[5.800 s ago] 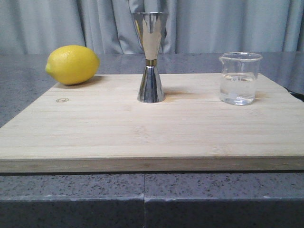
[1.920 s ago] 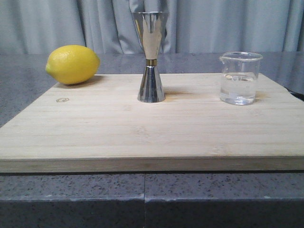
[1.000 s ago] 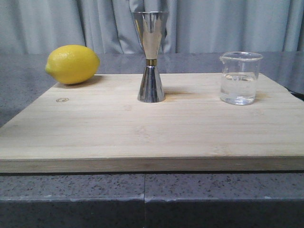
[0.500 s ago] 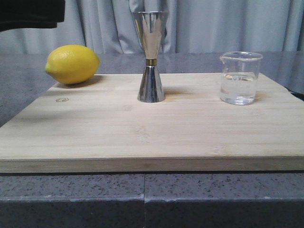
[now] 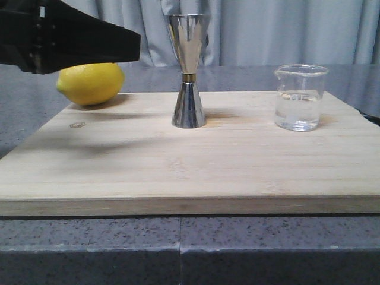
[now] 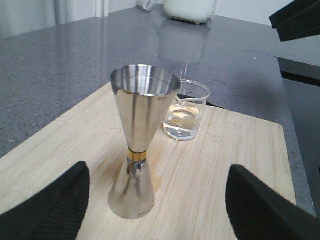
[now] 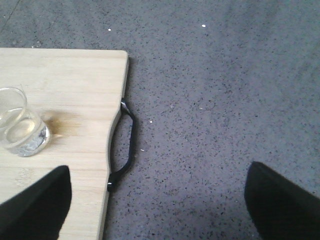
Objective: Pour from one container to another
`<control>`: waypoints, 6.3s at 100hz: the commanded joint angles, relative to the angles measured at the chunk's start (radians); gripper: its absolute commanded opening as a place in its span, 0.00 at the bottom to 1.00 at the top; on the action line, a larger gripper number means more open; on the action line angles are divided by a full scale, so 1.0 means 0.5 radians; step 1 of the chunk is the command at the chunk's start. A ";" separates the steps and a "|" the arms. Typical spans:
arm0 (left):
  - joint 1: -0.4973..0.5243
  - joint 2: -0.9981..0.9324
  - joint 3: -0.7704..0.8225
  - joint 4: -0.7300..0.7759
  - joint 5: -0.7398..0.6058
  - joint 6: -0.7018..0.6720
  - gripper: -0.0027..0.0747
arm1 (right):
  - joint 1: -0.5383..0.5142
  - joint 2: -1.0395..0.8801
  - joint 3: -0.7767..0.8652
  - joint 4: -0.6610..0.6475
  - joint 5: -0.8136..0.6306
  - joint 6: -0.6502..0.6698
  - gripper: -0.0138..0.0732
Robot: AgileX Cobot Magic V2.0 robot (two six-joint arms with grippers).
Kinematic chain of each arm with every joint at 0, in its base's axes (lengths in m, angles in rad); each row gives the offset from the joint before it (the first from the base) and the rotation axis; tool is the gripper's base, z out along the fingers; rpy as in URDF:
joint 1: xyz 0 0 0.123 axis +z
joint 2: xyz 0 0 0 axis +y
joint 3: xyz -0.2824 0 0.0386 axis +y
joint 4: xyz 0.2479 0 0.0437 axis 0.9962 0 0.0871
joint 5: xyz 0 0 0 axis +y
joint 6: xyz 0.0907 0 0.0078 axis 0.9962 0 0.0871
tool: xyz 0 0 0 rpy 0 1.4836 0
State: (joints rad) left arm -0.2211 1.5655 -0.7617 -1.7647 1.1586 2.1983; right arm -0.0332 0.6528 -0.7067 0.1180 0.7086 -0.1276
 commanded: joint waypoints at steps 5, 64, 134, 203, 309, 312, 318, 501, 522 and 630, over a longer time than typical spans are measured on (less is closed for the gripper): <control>-0.095 0.043 -0.149 -0.174 0.181 0.024 0.70 | -0.001 0.014 -0.071 0.011 -0.143 -0.019 0.89; -0.347 0.529 -0.556 -0.174 0.194 0.024 0.70 | -0.001 0.014 -0.071 0.011 -0.143 -0.019 0.89; -0.351 0.567 -0.574 -0.174 0.223 0.021 0.37 | -0.001 0.014 -0.071 0.011 -0.143 -0.019 0.89; -0.351 0.567 -0.574 -0.174 0.223 0.084 0.22 | 0.001 0.019 -0.071 0.392 -0.174 -0.428 0.89; -0.351 0.582 -0.700 -0.171 0.190 0.096 0.22 | 0.001 0.262 -0.071 1.092 -0.082 -1.093 0.89; -0.351 0.582 -0.700 -0.171 0.190 0.096 0.22 | 0.001 0.262 -0.071 1.092 -0.082 -1.093 0.89; -0.351 0.582 -0.700 -0.171 0.190 0.096 0.22 | 0.001 0.262 -0.071 1.092 -0.082 -1.093 0.89; -0.406 0.551 -0.700 -0.112 -0.014 0.074 0.22 | 0.001 0.262 -0.071 1.092 -0.059 -1.098 0.89; -0.422 0.551 -0.700 -0.105 -0.039 0.090 0.22 | 0.001 0.262 -0.071 1.087 -0.059 -1.098 0.89; -0.422 0.551 -0.700 -0.110 0.013 0.095 0.02 | 0.001 0.262 -0.071 1.083 -0.037 -1.098 0.89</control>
State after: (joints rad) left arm -0.4219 1.8980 -1.0871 -1.7637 1.1022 2.2463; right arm -0.0332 0.7847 -0.7067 0.6380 0.7290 -0.6664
